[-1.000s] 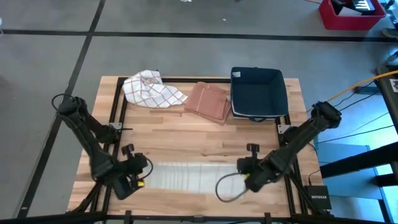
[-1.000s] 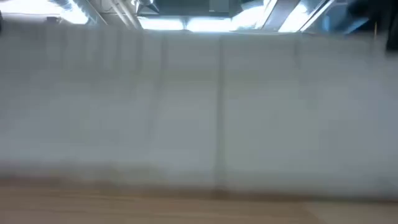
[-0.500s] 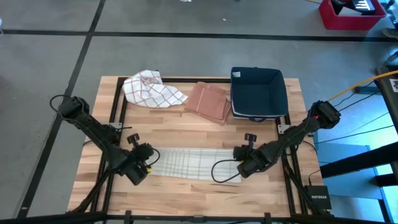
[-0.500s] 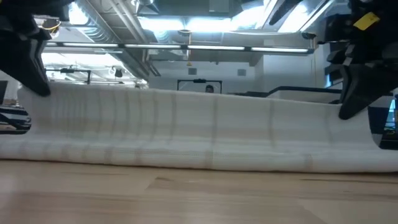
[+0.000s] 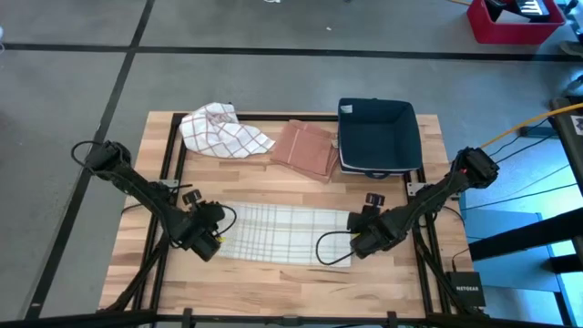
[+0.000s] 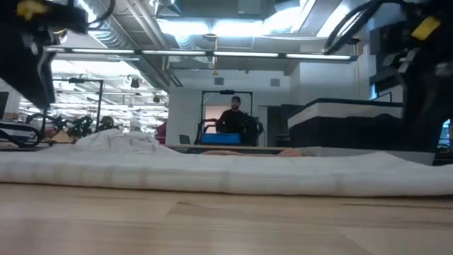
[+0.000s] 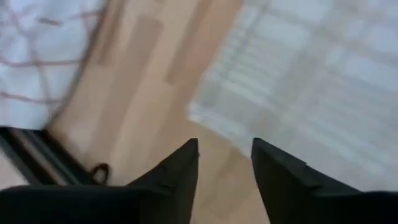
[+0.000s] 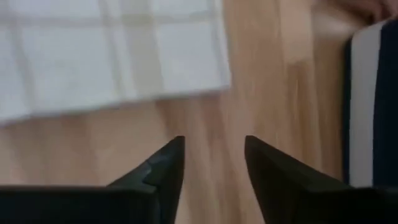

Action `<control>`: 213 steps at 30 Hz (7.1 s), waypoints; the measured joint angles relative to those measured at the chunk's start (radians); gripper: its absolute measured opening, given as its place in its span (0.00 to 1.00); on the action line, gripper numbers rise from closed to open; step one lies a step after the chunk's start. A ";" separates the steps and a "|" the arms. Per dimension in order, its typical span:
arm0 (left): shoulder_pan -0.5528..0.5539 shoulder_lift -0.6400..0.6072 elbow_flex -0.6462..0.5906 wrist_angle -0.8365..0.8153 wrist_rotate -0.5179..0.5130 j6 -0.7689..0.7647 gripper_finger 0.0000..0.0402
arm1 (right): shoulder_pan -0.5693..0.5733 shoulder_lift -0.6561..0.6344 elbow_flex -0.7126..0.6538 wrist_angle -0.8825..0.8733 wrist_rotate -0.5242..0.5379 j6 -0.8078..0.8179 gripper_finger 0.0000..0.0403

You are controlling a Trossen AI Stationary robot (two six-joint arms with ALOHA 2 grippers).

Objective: Fold towel
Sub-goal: Fold the bottom white towel

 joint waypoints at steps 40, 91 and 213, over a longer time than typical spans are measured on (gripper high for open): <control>0.122 0.054 -0.088 1.139 -0.095 0.666 0.36 | 0.008 0.122 -0.154 0.954 0.019 -0.209 0.38; 0.273 0.323 -0.088 1.336 0.191 0.809 0.36 | 0.036 -0.091 -0.589 1.205 -0.071 0.789 0.63; 0.217 0.402 -0.018 1.221 0.209 0.679 0.36 | -0.224 0.157 -0.166 1.547 -0.105 0.283 0.06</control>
